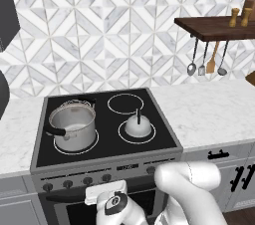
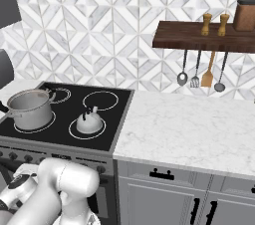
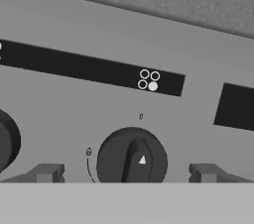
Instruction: Pick the kettle from the counter and place it on a stove burner. Then turn the burner on.
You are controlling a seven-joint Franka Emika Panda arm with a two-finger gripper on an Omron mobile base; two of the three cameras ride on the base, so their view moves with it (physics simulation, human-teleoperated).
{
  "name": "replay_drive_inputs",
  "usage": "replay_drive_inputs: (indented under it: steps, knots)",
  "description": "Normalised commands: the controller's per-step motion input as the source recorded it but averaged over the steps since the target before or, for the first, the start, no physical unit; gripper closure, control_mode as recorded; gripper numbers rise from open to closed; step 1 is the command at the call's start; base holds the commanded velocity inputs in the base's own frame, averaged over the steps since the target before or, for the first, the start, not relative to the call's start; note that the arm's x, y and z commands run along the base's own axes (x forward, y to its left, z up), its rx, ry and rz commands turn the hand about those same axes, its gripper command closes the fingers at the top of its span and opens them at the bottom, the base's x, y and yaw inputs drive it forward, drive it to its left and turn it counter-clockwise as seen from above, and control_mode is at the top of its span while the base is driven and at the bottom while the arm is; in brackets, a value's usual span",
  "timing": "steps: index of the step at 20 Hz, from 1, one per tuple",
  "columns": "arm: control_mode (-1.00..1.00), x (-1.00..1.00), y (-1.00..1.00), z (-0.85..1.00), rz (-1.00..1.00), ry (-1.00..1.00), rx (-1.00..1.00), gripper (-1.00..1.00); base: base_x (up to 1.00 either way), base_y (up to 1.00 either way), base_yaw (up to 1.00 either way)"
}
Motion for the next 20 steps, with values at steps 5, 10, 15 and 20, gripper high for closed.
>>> replay_drive_inputs:
  steps: [5, 10, 15, 20]
  knots:
    - [-1.0, 0.0, -0.01, 0.09, 0.0, -0.01, 0.02, -1.0, 0.0, 0.0, 0.0]
    - [-1.0, 0.0, -0.01, 0.2, 0.0, -0.03, 0.03, -1.0, 0.0, 0.0, 0.0]
    - [-1.0, 0.02, -0.05, 0.0, 0.0, 0.0, 0.0, -1.0, 0.0, 0.0, 0.0]
    - [-1.0, 0.0, 0.0, 0.0, 0.0, 0.0, 0.0, -1.0, 0.0, 0.0, 0.0]
